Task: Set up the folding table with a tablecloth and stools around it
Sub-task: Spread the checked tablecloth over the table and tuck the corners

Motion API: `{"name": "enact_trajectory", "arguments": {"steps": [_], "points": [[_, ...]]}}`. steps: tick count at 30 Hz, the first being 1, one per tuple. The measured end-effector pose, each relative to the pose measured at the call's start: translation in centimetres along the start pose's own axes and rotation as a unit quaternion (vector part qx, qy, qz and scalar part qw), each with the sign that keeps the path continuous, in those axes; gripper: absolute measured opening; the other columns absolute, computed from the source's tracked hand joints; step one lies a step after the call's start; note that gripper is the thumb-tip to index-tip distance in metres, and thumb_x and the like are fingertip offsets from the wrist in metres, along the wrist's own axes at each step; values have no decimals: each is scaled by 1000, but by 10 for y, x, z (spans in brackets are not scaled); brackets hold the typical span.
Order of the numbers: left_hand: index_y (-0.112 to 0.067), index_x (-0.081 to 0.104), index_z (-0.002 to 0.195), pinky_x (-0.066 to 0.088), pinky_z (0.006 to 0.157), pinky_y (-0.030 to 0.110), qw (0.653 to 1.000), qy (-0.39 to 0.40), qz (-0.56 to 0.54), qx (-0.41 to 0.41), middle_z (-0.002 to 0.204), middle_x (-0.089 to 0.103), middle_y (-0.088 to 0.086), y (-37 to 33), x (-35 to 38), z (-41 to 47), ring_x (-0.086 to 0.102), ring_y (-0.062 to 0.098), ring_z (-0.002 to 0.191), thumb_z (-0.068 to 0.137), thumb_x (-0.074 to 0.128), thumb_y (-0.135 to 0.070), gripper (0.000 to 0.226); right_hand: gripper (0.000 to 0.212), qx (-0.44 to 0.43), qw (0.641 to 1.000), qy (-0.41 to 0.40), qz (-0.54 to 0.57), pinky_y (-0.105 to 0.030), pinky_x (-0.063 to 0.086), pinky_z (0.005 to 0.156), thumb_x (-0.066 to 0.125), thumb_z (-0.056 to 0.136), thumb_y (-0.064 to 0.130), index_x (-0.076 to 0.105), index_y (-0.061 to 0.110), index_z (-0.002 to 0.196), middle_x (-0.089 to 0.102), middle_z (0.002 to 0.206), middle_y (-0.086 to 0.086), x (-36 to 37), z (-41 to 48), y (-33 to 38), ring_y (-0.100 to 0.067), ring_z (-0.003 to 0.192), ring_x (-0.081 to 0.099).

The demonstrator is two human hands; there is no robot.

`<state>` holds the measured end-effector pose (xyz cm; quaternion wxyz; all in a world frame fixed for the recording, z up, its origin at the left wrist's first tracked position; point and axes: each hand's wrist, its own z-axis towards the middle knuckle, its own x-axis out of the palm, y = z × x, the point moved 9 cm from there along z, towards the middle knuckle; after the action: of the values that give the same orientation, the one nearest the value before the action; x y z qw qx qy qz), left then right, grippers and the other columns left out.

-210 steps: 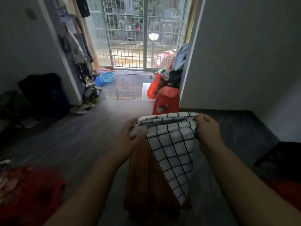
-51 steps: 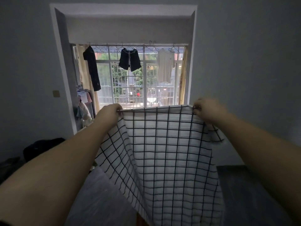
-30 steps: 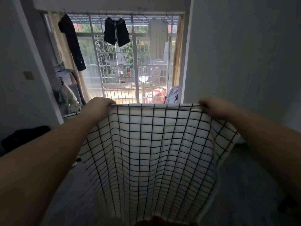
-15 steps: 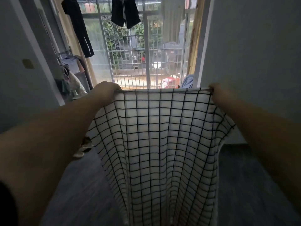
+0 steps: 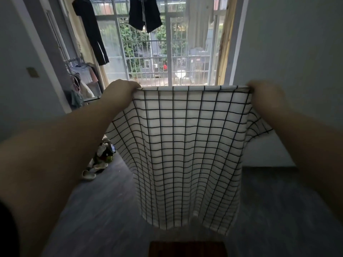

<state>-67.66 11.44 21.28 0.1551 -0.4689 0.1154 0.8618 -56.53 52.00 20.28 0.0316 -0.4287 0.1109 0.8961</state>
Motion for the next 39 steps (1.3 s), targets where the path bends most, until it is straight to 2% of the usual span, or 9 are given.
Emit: {"name": "enact_trajectory", "arguments": {"steps": [11,15,17,19,21,25,29,34,39], "points": [[-23,66,128,48,92,40,997,63,-38,10,126,66,14,-6,58,-62,61,36,113,95,50,-4,42,36,40,997,62,15,-42,49,88,46,88,-3,68,11,113,66,108,-21,45,-78,-16,-38,99,60],[-24,70,123,44,83,32,984,167,-63,16,121,69,10,-19,127,-139,63,29,106,98,55,-15,30,27,79,977,178,83,-43,44,98,50,92,3,71,11,107,67,113,-16,107,-163,-32,-35,106,59],[-30,69,123,43,89,30,971,224,-78,1,128,67,4,-22,166,-185,61,26,114,99,54,-19,31,23,83,964,246,52,-41,47,95,54,94,15,71,24,107,68,111,-6,134,-215,-39,-30,104,61],[-35,69,121,42,96,29,958,268,-100,4,131,66,1,-31,197,-229,60,23,119,98,56,-22,30,24,69,958,279,22,-36,50,89,62,89,19,73,26,109,71,113,-8,149,-264,-42,-30,103,65],[-37,69,123,38,99,27,950,292,-112,3,135,63,-2,-38,220,-268,56,22,124,98,57,-26,30,31,73,951,300,33,-34,52,88,68,84,22,73,31,114,72,115,-4,166,-311,-45,-28,102,66],[-38,65,128,36,105,28,929,342,-135,-46,143,56,2,-37,265,-355,54,24,128,100,53,-28,32,45,92,930,354,17,-35,52,94,61,87,17,65,38,126,68,126,-2,210,-403,-58,-26,109,66],[-46,64,126,45,94,27,923,361,-113,-65,137,61,4,-33,287,-430,60,25,121,98,53,-31,33,43,94,920,381,2,-30,50,93,63,88,22,64,41,126,66,129,5,230,-481,-63,-21,110,65],[-46,61,129,43,100,30,897,417,-127,-69,140,59,0,-43,307,-528,56,24,127,99,51,-35,34,35,144,892,429,11,-31,50,96,62,89,31,65,38,122,66,128,4,248,-571,-71,-24,112,64],[-46,59,132,42,99,30,886,442,-126,-53,140,59,-2,-57,317,-609,56,24,126,100,49,-34,35,39,152,881,448,-11,-32,51,96,68,83,27,65,40,120,68,126,7,249,-653,-87,-21,110,65]]}}
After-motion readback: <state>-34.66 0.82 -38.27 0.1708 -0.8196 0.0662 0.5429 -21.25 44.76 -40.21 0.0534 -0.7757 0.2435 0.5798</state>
